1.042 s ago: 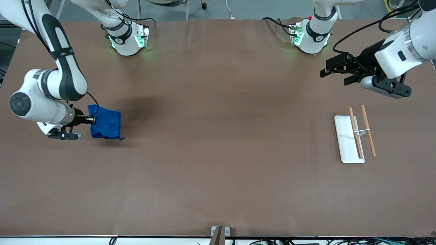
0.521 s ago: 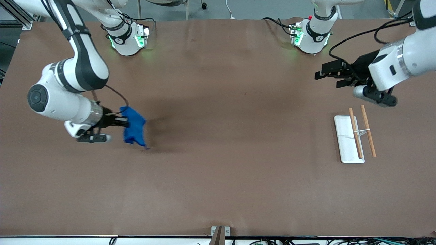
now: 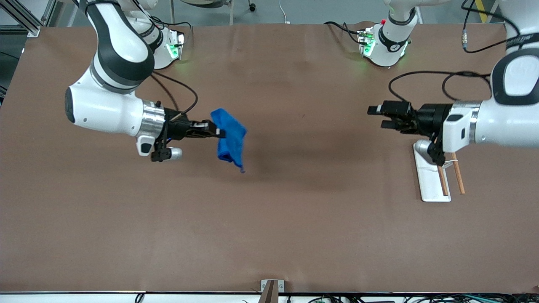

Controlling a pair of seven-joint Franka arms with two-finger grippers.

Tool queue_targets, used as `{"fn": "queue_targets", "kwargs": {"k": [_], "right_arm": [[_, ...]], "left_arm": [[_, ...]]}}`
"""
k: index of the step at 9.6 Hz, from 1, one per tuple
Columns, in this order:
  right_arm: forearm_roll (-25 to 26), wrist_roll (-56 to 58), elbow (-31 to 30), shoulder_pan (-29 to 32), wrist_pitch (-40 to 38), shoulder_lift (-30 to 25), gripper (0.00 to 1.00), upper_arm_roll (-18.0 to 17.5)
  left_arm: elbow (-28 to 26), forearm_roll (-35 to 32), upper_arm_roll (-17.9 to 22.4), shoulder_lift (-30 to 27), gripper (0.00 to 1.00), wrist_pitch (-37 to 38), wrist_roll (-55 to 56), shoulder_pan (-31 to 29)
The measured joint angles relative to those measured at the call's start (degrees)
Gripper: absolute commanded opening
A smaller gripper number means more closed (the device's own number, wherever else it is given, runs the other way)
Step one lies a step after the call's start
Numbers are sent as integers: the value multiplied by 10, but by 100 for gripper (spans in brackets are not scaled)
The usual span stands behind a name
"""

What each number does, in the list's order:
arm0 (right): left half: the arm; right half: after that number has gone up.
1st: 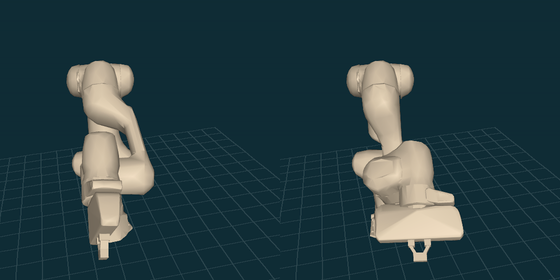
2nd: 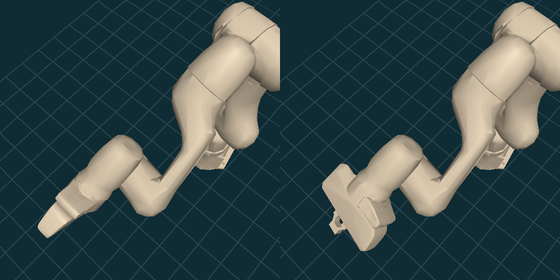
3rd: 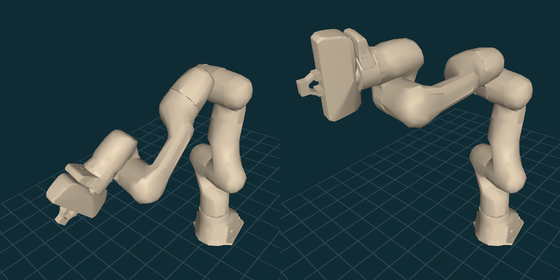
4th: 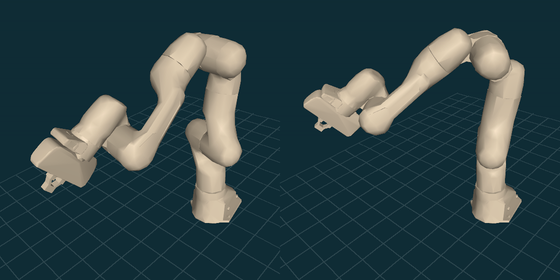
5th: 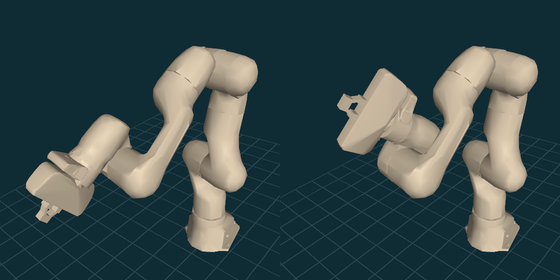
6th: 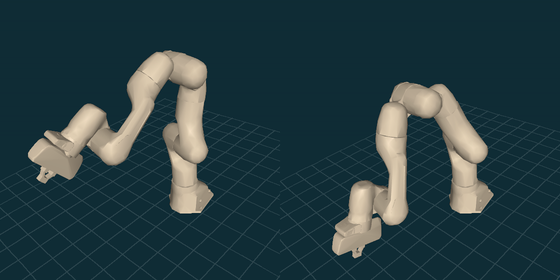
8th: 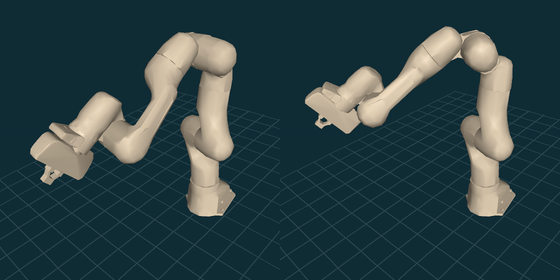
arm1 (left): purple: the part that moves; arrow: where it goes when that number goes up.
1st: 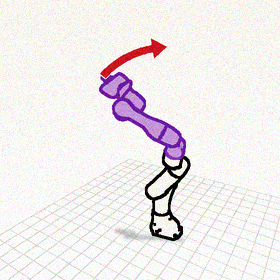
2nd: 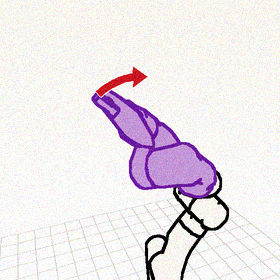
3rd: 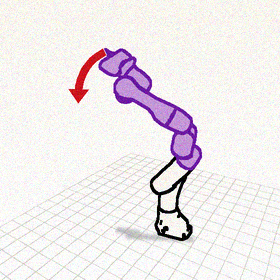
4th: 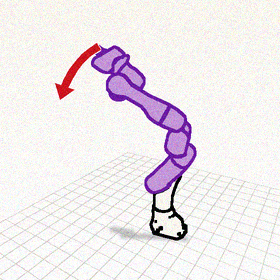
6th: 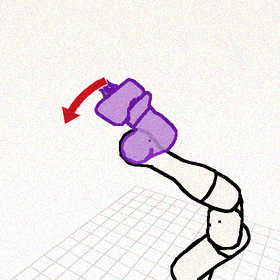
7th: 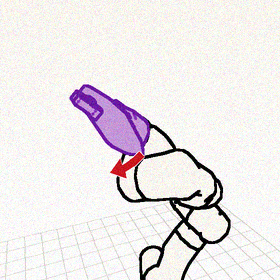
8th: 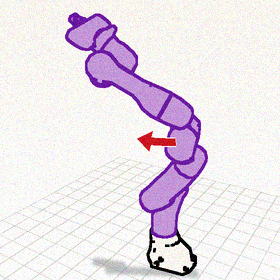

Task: Right arm passes towel to left arm to hang
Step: 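Lift the towel with the right gripper while the left gripper approaches, then grasp the hanging towel with the left gripper beside the right gripper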

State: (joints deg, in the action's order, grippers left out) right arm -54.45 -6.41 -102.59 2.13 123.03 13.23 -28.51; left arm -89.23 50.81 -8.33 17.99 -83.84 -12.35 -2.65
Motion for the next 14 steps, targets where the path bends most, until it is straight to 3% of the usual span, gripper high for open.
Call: {"fn": "queue_targets", "kwargs": {"k": [2,4,8,11,14], "right_arm": [[-113,1,5,-26,88,3,0,-33],[-195,0,27,-53,129,6,0,-45],[-304,0,55,-92,175,14,0,-46],[-322,0,102,-137,233,54,0,-46],[-322,0,119,-141,240,70,0,-46]], "left_arm": [[-19,112,-4,36,94,-17,-48,3],[-69,223,-6,60,91,-38,-136,10],[-124,333,-37,97,87,-38,-245,11],[-154,424,-79,134,81,-17,-302,13],[-157,449,-84,153,78,40,-302,5]]}}
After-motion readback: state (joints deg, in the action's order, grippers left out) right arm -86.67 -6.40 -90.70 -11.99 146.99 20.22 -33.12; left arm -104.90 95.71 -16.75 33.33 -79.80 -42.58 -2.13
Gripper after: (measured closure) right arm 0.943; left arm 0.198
